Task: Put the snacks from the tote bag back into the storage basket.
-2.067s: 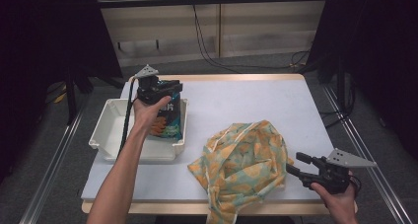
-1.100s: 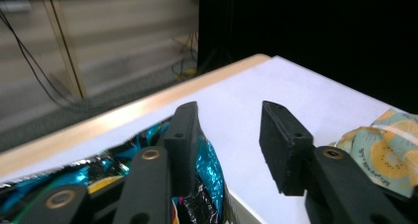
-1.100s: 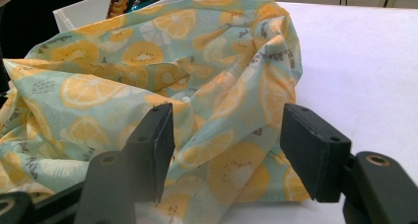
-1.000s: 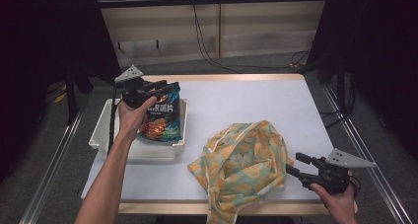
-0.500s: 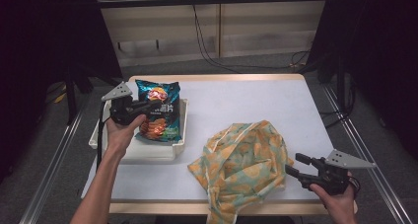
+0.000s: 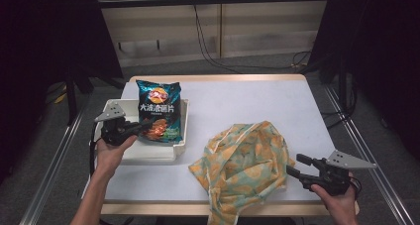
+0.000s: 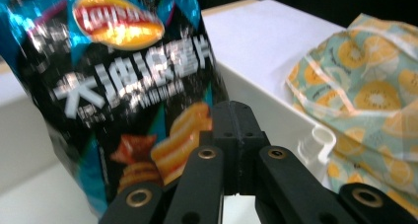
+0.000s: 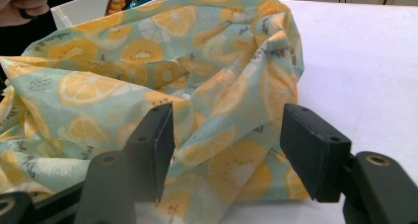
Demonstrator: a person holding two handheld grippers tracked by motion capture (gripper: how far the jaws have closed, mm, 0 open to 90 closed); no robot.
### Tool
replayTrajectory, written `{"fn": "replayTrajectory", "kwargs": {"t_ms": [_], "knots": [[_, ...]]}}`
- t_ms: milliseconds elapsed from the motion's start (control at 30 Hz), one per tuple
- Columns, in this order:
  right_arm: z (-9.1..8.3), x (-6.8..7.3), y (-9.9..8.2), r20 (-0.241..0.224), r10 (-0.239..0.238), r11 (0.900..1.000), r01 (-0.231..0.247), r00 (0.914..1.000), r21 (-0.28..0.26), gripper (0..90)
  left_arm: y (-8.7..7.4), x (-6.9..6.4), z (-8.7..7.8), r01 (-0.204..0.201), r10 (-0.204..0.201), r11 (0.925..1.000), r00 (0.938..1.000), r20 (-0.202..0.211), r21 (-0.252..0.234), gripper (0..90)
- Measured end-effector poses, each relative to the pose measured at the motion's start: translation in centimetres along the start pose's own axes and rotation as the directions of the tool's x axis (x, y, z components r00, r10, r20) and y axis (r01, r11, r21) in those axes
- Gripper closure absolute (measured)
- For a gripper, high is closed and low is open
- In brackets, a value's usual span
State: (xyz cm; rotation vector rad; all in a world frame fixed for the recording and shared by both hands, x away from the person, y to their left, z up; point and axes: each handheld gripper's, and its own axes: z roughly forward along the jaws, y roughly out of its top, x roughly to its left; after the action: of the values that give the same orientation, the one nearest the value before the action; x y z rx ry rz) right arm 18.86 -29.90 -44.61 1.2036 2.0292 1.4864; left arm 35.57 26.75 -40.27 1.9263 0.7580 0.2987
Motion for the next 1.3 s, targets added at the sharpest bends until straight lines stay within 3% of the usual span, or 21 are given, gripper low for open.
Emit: {"fn": "replayTrajectory", "kwargs": {"t_ms": [233, 467, 700, 867, 933, 1067, 1300], "knots": [[0.1, -0.1, -0.1, 0.000, -0.003, 1.0000, 0.003, 1.0000, 0.006, 37.8, -1.9, 0.0, 1.0, 0.005, -0.006, 0.9966, 0.9999, 0.009, 0.082, 90.0], [0.1, -0.1, -0.2, 0.005, 0.003, 1.0000, -0.003, 1.0000, 0.007, 37.8, -3.2, 0.3, 1.8, 0.007, -0.007, 0.9868, 1.0000, -0.005, 0.162, 90.0], [0.3, 0.0, -0.2, 0.001, 0.000, 0.9999, 0.000, 1.0000, 0.015, 37.8, -3.9, 0.7, 3.4, 0.017, -0.018, 0.9670, 0.9998, -0.001, 0.254, 90.0], [0.3, -0.1, -0.2, 0.000, -0.001, 0.9999, 0.001, 1.0000, 0.017, 37.8, -4.0, 1.0, 4.1, 0.030, -0.022, 0.9581, 0.9993, -0.032, 0.285, 90.0], [0.4, 0.0, -0.2, -0.001, -0.002, 0.9998, 0.002, 1.0000, 0.019, 37.8, -3.9, 1.3, 4.4, 0.030, -0.024, 0.9586, 0.9994, -0.025, 0.283, 90.0], [0.5, -0.1, -0.2, -0.003, -0.006, 0.9998, 0.006, 1.0000, 0.021, 37.9, -3.4, 1.4, 4.9, 0.022, -0.008, 0.9534, 0.9988, -0.049, 0.301, 90.0], [0.3, -0.2, -0.3, 0.001, -0.001, 0.9999, 0.001, 1.0000, 0.016, 37.9, -3.2, 1.6, 5.5, 0.019, -0.003, 0.9434, 0.9988, -0.048, 0.331, 90.0]]}}
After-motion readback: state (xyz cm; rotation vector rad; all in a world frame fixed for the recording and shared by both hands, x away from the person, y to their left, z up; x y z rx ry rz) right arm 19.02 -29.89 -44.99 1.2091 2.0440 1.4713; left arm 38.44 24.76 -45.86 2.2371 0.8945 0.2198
